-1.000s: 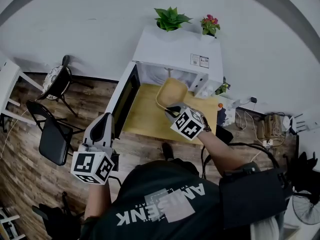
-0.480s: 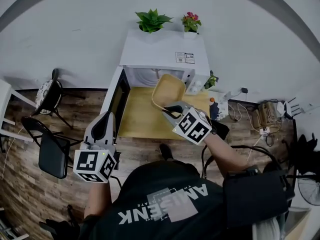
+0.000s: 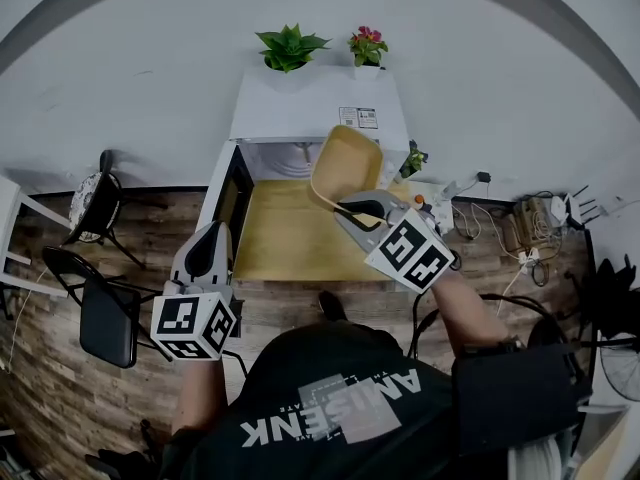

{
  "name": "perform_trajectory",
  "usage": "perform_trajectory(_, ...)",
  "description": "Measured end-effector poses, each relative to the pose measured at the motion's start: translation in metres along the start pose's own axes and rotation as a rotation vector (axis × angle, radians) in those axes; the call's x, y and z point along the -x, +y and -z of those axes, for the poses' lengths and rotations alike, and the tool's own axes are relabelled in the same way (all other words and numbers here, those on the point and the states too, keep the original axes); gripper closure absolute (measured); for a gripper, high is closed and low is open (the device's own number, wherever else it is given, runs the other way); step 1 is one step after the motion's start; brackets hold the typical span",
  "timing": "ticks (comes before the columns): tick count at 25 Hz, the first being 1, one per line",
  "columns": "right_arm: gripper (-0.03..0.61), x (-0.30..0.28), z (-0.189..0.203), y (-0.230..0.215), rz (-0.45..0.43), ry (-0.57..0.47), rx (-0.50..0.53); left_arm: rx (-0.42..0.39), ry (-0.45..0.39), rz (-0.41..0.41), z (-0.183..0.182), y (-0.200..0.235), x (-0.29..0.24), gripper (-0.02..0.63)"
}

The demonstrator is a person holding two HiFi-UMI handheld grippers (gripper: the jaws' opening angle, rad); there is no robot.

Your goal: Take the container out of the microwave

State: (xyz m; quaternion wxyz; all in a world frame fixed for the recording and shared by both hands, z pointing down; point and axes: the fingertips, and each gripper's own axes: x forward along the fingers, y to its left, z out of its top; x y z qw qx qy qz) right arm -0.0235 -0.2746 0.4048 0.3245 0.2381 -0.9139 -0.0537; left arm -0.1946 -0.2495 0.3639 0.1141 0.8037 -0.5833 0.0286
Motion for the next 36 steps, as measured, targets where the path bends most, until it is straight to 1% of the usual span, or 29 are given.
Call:
perform_trajectory(6,0.552,0.012,-0.007,-0.004,-0.010,-0.015,0.015,-0.011,0.011,-0.013,0.003,-0.001,-0.008,0.612)
perform_trajectory(12,0.554,0.011,-0.006,-0.005,-0.005,-0.006,0.072,-0.011,0.016,-0.028,0.006,0.000,-0.012,0.612)
perform_trajectory(17,0.554,0.011,-0.009,-0.003,-0.024,-0.010,0.090,-0.013,0.028,-0.041,0.010,0.001,-0.011,0.612)
perform_trajectory(22,0.554,0.013,-0.007,-0.002,-0.025,-0.011,0.095,-0.005,0.024,-0.035,0.009,-0.002,-0.010,0.612)
perform_trajectory(26,0.554,0.014,-0.008,-0.005,-0.019,-0.010,0.091,-0.043,0.008,-0.040,0.000,-0.005,-0.013,0.612)
perform_trajectory(33,0.554,0.014,-0.009,-0.005,-0.017,-0.017,0.085,-0.030,0.017,-0.036,0.004,-0.003,-0.015,0.612)
perform_trajectory(36,0.554,0.014,-0.007,-0.004,-0.021,-0.014,0.068,-0.027,0.026,-0.035,0.005,-0.001,-0.016,0.612)
